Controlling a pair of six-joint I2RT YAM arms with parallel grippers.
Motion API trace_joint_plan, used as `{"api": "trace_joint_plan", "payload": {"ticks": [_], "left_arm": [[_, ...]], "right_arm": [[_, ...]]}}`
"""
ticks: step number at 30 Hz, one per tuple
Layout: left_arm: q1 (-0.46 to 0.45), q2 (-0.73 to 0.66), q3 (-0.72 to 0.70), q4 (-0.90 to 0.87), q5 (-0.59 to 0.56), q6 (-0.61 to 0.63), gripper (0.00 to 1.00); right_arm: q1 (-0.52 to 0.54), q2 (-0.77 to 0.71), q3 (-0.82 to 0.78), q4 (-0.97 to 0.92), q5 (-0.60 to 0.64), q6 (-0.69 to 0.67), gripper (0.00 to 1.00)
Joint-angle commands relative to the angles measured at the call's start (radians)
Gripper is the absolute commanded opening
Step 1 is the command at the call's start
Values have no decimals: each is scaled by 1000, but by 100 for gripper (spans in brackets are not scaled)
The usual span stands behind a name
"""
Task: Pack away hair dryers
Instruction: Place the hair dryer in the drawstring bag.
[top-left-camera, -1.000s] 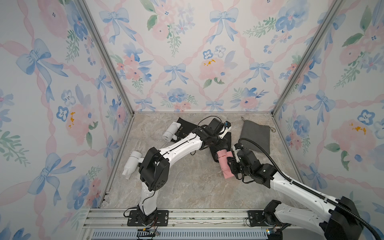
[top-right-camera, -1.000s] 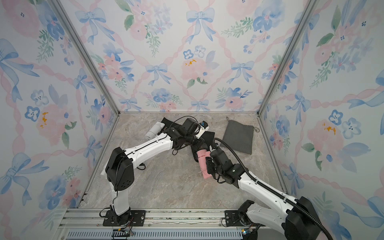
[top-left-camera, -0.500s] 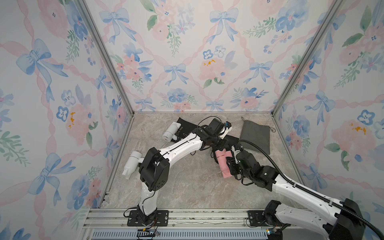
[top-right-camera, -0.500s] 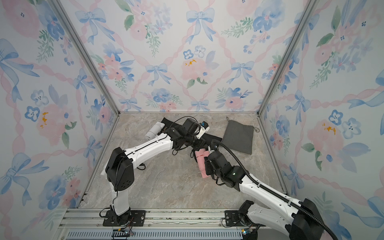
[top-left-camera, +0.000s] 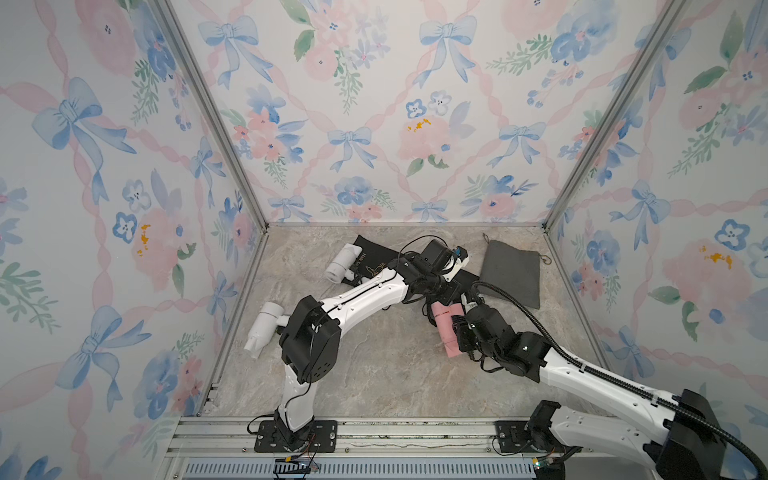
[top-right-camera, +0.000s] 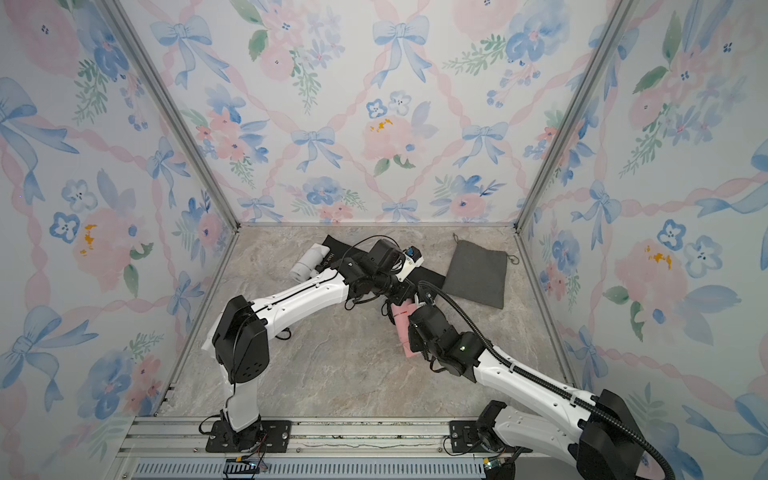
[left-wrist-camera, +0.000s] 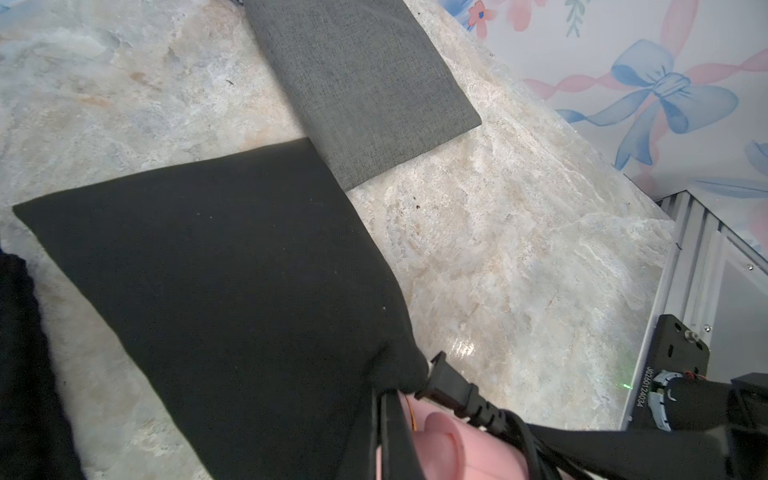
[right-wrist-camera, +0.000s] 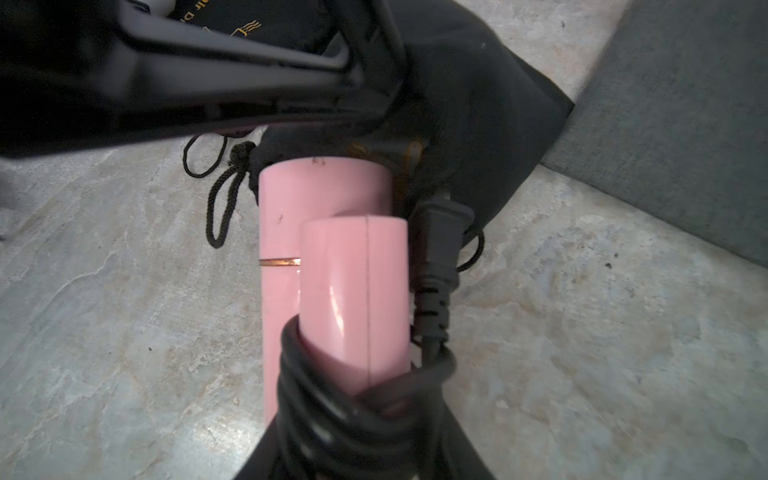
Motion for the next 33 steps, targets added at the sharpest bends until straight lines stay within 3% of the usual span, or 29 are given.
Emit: {"api": "trace_joint_plan", "payload": {"ticks": [1, 8, 20, 33], "left_arm": [[-5, 3, 11, -8, 25, -18, 0], [2, 2, 30, -7, 64, -49, 0], [2, -1, 46, -6, 127, -84, 0], [4, -88, -1, -4, 114, -77, 0]], "right_arm": [[15, -5, 27, 3, 89, 0, 28], [21, -48, -8, 38, 136, -17, 28], [54, 25, 0, 74, 186, 11, 27], [-41, -18, -63, 151, 89, 29, 28]]}}
